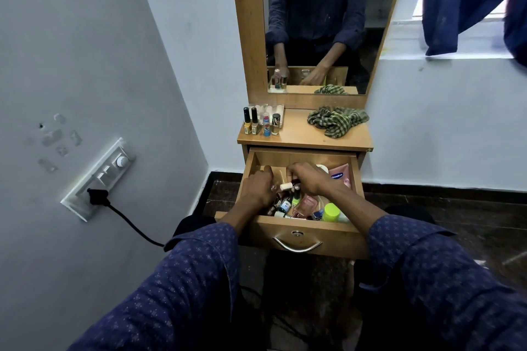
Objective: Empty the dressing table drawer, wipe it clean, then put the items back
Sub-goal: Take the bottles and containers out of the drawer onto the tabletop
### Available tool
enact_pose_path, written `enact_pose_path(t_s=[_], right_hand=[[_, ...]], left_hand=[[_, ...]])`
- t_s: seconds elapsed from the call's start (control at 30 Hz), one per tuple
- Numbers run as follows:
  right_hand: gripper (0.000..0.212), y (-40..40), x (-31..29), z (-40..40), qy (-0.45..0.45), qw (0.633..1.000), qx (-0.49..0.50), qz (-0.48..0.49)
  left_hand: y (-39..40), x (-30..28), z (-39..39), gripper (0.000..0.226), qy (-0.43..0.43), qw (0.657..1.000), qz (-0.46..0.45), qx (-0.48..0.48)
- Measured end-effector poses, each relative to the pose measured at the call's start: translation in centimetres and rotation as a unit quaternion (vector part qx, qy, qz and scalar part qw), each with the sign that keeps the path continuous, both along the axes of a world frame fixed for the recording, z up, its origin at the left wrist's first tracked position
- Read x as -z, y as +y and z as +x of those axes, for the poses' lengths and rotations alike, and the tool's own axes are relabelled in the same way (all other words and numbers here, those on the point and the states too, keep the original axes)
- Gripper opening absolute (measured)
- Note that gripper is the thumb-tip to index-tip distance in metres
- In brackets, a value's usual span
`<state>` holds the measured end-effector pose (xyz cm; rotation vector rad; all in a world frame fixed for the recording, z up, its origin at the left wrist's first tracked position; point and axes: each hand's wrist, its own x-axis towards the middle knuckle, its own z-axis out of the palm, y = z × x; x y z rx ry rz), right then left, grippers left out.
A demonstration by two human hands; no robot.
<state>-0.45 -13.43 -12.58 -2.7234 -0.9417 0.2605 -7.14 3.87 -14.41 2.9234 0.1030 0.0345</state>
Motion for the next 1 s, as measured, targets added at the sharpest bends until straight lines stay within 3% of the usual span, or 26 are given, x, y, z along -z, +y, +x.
enact_pose_path(t_s=[0.23, 0.5, 0.67, 0.77, 0.9, 1.0], right_hand=[[0.027, -1.1, -0.3, 0.9, 0.010, 0.995, 0.008, 0.099], [0.023, -1.8, -3.8, 2.3, 0.054, 0.963, 0.042, 0.261], [0.021, -1.6, -5.9, 3.1, 0.022, 0.939, 0.072, 0.336], [0.021, -1.3, -7.2, 4.1, -0.009, 0.922, 0.120, 0.367], [0.019, -1.2, -8.6, 5.7, -0.039, 0.906, 0.195, 0.375], [0.016, -1.1, -9.0, 7.6, -0.066, 0.902, 0.231, 0.359]], left_hand=[[0.4, -0.4, 0.0, 0.026, -0.066, 0.976, -0.206, -0.031], [0.1, -3.7, 0.7, 0.027, -0.183, 0.941, -0.284, 0.006], [-0.5, -7.9, 2.3, 0.038, -0.226, 0.946, -0.217, 0.082], [-0.9, -10.4, 4.1, 0.029, -0.256, 0.949, -0.150, 0.106], [-1.1, -13.0, 7.3, 0.010, -0.264, 0.951, -0.123, 0.108], [-0.9, -14.5, 10.1, 0.009, -0.251, 0.958, -0.109, 0.090]])
